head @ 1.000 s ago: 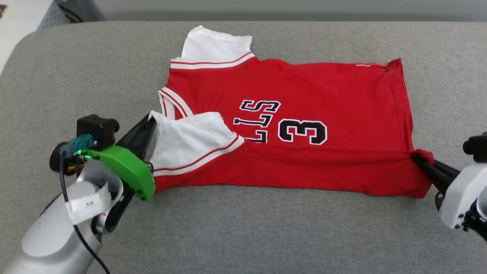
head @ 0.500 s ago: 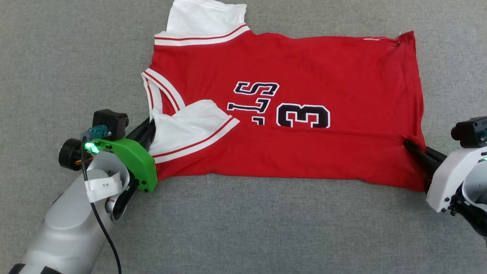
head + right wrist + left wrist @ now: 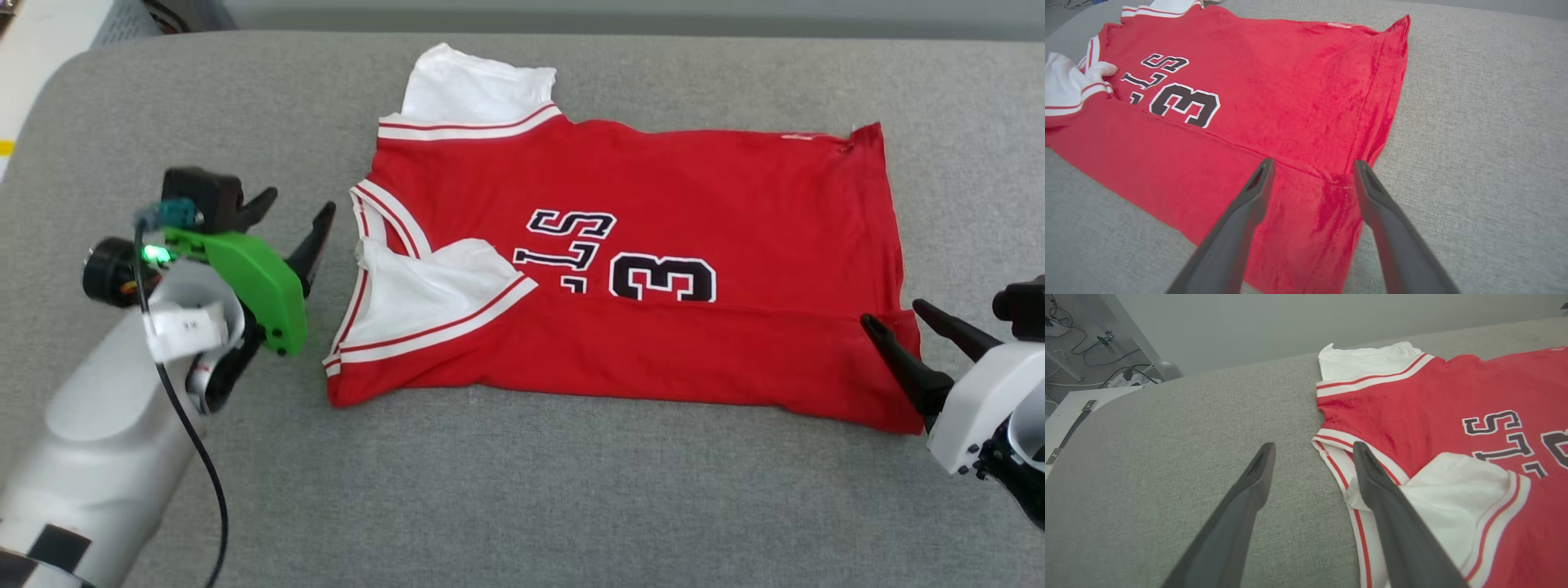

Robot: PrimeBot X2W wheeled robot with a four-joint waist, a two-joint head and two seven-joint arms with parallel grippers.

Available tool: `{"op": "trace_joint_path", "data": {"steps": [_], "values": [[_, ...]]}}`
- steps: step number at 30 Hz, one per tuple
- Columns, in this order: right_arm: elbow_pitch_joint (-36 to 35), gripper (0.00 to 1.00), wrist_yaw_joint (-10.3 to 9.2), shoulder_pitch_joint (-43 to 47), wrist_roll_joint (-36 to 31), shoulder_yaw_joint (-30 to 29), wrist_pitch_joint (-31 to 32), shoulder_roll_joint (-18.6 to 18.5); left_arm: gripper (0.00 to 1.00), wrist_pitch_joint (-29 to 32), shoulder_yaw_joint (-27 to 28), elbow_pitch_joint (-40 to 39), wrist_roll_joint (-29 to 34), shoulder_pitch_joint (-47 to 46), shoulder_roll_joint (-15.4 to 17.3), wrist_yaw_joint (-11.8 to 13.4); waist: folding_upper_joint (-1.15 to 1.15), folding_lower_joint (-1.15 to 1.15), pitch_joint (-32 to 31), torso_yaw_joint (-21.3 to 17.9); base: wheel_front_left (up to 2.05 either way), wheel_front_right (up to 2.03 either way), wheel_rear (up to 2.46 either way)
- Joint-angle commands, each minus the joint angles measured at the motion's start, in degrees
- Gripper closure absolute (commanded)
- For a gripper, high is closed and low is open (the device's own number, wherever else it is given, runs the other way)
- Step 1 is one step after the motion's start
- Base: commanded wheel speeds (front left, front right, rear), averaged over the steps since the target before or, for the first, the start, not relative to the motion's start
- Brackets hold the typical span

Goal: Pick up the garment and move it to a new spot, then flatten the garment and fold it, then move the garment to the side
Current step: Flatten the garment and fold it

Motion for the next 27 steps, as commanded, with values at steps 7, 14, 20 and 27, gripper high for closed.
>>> {"op": "trace_joint_path", "data": {"steps": [7,14,20,27], "values": [[-1.5,0.00,-0.05,2.8,-1.4,-1.9,0.7,0.6,0.00,23.4,-3.7,-6.0,-10.3,-4.3,2.4,-0.6,0.00,0.00,-3.2,1.5,0.00,0.00,0.00],[-2.9,0.00,-0.05,2.6,-1.8,-2.5,2.8,1.4,0.00,41.2,-9.0,-9.1,-17.6,-5.0,4.7,-0.6,0.00,0.00,-2.6,0.7,0.00,0.00,0.00],[-3.3,0.00,-0.05,1.9,-1.9,-2.4,3.9,2.0,0.00,45.1,-12.5,-7.7,-18.6,-3.2,5.4,-0.6,0.00,0.00,-1.3,-0.9,0.00,0.00,0.00],[-2.9,0.00,-0.05,0.5,-2.1,-1.1,4.2,3.0,0.00,44.7,-15.6,-2.8,-18.4,0.4,5.1,-0.6,0.00,0.00,0.1,-2.6,0.00,0.00,0.00]]}}
